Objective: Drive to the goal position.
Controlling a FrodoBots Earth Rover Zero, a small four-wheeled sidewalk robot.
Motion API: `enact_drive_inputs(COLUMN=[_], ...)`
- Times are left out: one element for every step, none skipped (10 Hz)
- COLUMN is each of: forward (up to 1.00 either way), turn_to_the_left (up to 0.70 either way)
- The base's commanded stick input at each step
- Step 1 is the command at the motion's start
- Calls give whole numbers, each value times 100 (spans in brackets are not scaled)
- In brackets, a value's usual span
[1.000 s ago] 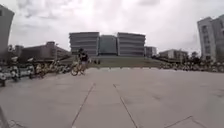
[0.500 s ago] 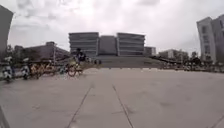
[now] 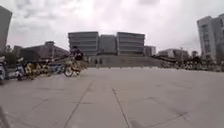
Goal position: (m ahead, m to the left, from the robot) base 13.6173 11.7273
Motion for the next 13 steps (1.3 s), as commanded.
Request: enact_drive_inputs(forward=[70,70,70,70,70,70,70,70,70,70,70,70,70], turn_to_the_left=[0,0,0,0,0,6,10,8,3,1,5,8,2])
